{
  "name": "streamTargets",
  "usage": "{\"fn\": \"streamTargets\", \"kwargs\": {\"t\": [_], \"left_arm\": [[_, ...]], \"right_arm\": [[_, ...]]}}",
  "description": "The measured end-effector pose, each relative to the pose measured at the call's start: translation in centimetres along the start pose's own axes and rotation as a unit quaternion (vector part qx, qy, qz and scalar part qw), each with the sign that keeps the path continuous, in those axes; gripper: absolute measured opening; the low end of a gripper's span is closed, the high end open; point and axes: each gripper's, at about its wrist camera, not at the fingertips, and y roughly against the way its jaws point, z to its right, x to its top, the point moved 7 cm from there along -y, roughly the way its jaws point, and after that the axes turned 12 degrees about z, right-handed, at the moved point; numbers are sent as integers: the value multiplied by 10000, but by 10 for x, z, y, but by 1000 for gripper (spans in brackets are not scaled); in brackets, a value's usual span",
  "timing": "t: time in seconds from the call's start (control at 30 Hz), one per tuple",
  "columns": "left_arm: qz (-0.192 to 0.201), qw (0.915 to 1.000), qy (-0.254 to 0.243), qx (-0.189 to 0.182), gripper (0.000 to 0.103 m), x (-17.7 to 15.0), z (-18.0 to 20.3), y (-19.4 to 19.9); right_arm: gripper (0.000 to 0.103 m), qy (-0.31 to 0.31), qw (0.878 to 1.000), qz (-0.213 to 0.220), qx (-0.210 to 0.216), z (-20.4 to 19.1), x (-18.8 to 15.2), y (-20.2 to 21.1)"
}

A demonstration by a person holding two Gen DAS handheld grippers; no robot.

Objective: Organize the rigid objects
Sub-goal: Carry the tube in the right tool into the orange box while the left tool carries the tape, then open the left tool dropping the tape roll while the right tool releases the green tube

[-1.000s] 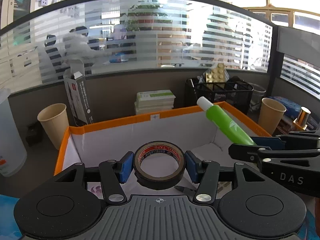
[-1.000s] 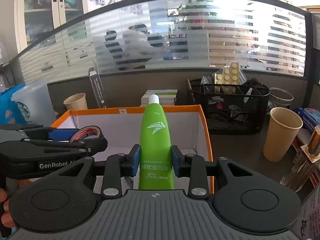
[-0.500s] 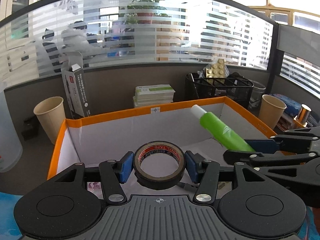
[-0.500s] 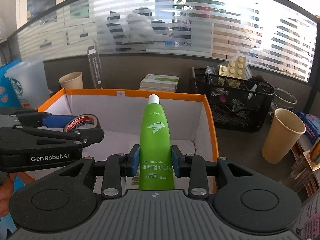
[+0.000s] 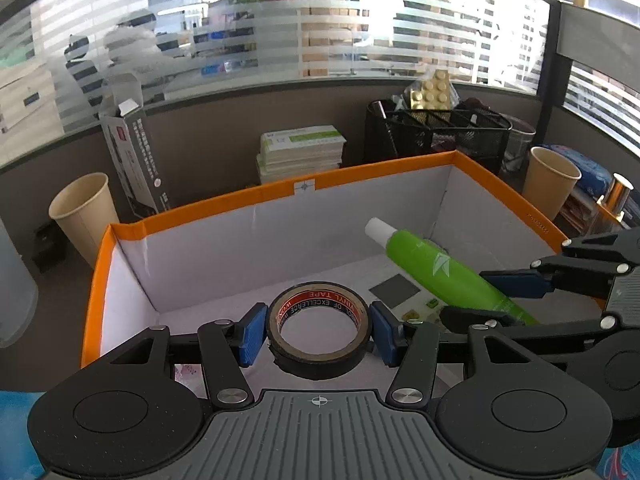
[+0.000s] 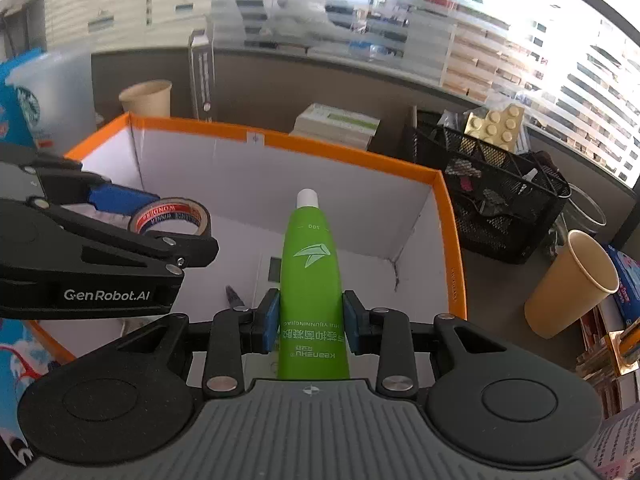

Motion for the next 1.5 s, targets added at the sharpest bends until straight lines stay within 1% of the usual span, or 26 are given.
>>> {"fn": "streamTargets", "kwargs": {"t": [0.2,0.27,0.37,0.6,0.77,0.87,1.03,1.1,1.13,1.3,1.33,1.37,1.43,1.5], "left_arm": [[-83,9999,-98,25,54,-1,1,-1],[-128,9999,-12,-28,54,-1,-1,-3],[-179,9998,-62,-63,54,-1,1,-3],[-162,9998,-91,-76,56,-1,1,-3],[-103,9999,-61,-104,65,0,1,-1],[-70,9999,-77,-52,72,1,1,0],[-37,10000,-53,-21,78,1,1,2],[65,10000,-24,45,86,3,0,6],[163,9998,9,87,88,4,-1,10],[419,9989,168,111,90,12,-1,30],[476,9986,174,136,90,14,-1,35],[552,9982,150,153,91,16,0,43],[741,9971,87,173,92,20,2,59],[979,9949,-8,238,97,22,4,78]], "right_arm": [[30,-73,9999,-135,75,-1,-3,-4],[30,-123,9997,-175,115,0,-4,-5],[30,-224,9993,-235,185,0,-5,-7],[30,-353,9986,-326,238,-2,-7,-11],[30,-378,9987,-283,204,-1,-7,-11],[30,-389,9987,-253,189,-1,-7,-10],[30,-354,9991,-195,156,-1,-5,-4],[30,-337,9993,-136,111,0,-4,0],[30,-344,9993,-97,107,0,-3,3],[31,-369,9992,125,77,3,2,22],[33,-378,9991,180,38,4,4,27],[37,-374,9990,235,-8,5,4,33],[37,-360,9985,400,-55,6,6,47],[37,-416,9975,577,-32,5,7,64]]}}
